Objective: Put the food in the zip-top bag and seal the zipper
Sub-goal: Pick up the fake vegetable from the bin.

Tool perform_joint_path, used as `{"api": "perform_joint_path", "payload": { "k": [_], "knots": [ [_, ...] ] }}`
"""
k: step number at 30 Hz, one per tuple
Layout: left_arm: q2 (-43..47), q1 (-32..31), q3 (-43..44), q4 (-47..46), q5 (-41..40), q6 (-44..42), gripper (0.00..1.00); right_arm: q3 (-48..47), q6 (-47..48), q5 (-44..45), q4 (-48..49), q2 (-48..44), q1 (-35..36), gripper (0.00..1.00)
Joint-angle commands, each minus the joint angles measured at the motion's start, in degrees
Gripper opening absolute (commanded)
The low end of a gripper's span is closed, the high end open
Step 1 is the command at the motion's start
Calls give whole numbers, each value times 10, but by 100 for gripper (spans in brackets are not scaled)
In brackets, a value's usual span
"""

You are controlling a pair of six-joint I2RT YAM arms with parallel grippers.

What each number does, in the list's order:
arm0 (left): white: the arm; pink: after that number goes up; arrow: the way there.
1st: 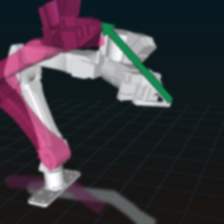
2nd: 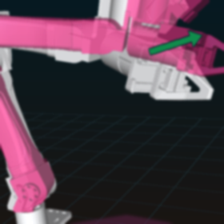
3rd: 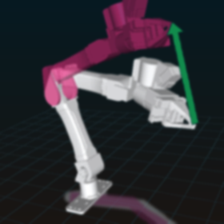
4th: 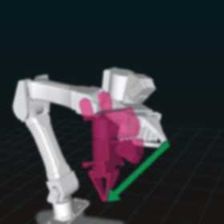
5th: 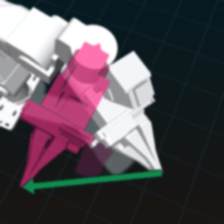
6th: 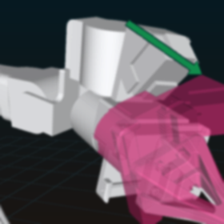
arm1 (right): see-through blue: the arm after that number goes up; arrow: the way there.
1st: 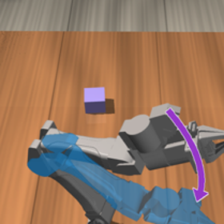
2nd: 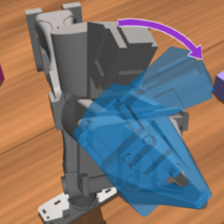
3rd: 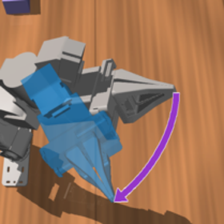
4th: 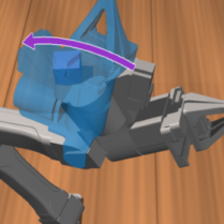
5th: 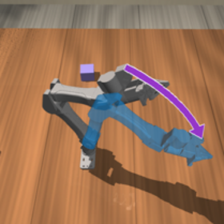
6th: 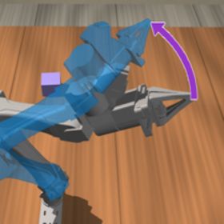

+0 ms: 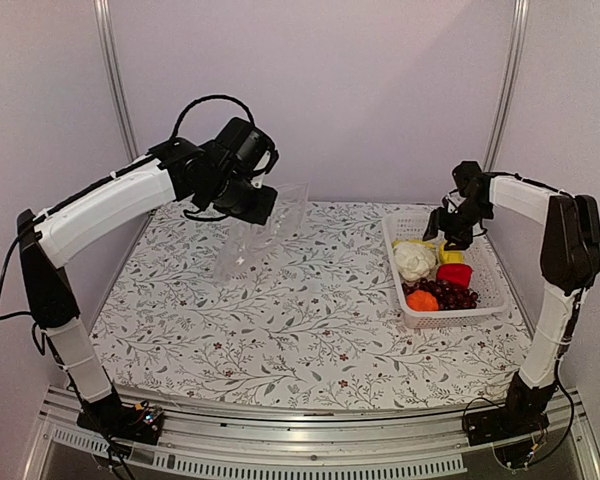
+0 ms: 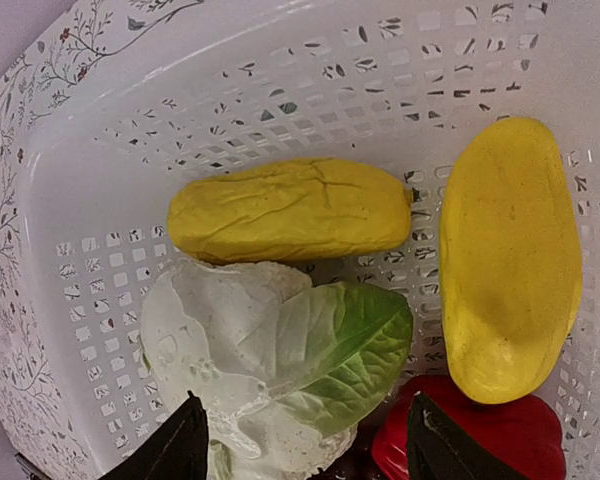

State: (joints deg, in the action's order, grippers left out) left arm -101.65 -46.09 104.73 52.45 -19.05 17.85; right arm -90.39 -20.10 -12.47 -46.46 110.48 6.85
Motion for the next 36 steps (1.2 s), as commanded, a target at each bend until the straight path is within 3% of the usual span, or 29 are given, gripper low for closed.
{"api": "perform_joint_path", "payload": {
  "k": [1, 3, 10, 16, 22, 24, 27, 31, 36],
  "knots": [
    [7, 0, -9, -12, 14, 12, 0, -9, -3, -44, 2, 29, -7, 69],
    [7, 0, -9, -12, 14, 12, 0, -11, -7, -50, 2, 41, -9, 75],
    [6, 0, -4, -11, 16, 13, 0, 11, -19, -93, 23, 69, -21, 78],
    [5, 1, -4, -9, 15, 14, 0, 45, -31, -209, 52, 73, -21, 85],
    [0, 2, 1, -12, 20, 19, 0, 74, -41, -236, 66, 46, -20, 86],
    [-1, 2, 0, -16, 26, 21, 0, 82, -41, -233, 73, 36, -20, 81],
    [-4, 2, 1, -21, 32, 21, 0, 88, -38, -220, 74, 22, -20, 59],
    [-7, 2, 1, -30, 41, 23, 0, 82, -35, -187, 62, -19, -20, 38],
    [-15, 3, -1, -50, 55, 35, 0, 49, -27, -113, 13, -100, -17, 22]
  ]
}}
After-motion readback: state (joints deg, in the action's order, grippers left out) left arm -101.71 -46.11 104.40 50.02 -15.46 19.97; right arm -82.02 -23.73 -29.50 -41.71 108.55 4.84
